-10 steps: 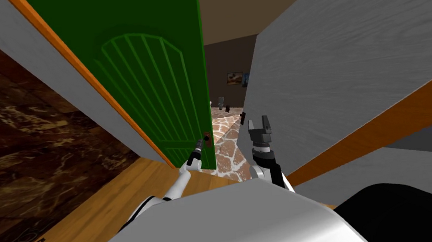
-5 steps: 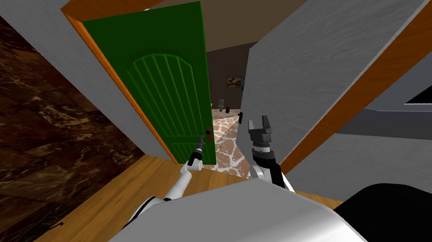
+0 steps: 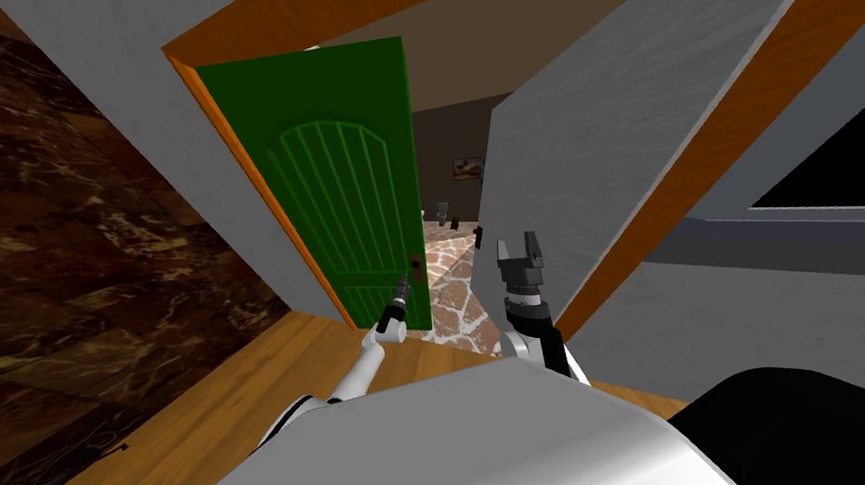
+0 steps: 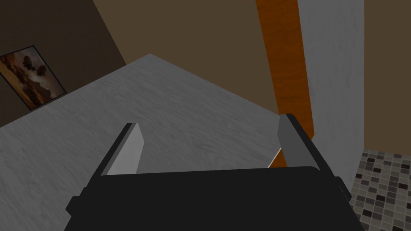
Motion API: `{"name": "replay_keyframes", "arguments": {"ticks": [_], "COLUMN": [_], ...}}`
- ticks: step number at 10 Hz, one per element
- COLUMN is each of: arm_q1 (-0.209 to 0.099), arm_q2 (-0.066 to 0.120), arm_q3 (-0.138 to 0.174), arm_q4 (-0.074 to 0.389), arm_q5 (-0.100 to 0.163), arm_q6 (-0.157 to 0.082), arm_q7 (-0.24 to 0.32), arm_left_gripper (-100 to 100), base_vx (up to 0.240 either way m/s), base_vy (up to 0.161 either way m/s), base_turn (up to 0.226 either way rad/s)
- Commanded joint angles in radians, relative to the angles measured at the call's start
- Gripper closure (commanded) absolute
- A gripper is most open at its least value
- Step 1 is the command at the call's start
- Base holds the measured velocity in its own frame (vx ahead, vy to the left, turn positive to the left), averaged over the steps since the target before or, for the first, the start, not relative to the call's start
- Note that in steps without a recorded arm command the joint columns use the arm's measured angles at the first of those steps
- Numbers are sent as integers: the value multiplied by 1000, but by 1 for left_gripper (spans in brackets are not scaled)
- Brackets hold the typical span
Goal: Push the door open
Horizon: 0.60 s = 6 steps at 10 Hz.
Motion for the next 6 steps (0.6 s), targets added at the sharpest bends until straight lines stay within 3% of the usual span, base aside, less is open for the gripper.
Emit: {"name": "replay_keyframes", "arguments": {"ticks": [1,6], "arm_q1": [-7,-9], "arm_q2": [7,7], "arm_q3": [3,13], "arm_q4": [12,19], "arm_q5": [0,1], "arm_q6": [-7,-17], "arm_q7": [1,-1], "arm_left_gripper": [-100,-100], "base_vx": [139,201], "base_vy": [-47,-43], "base_turn": [-14,-24]}}
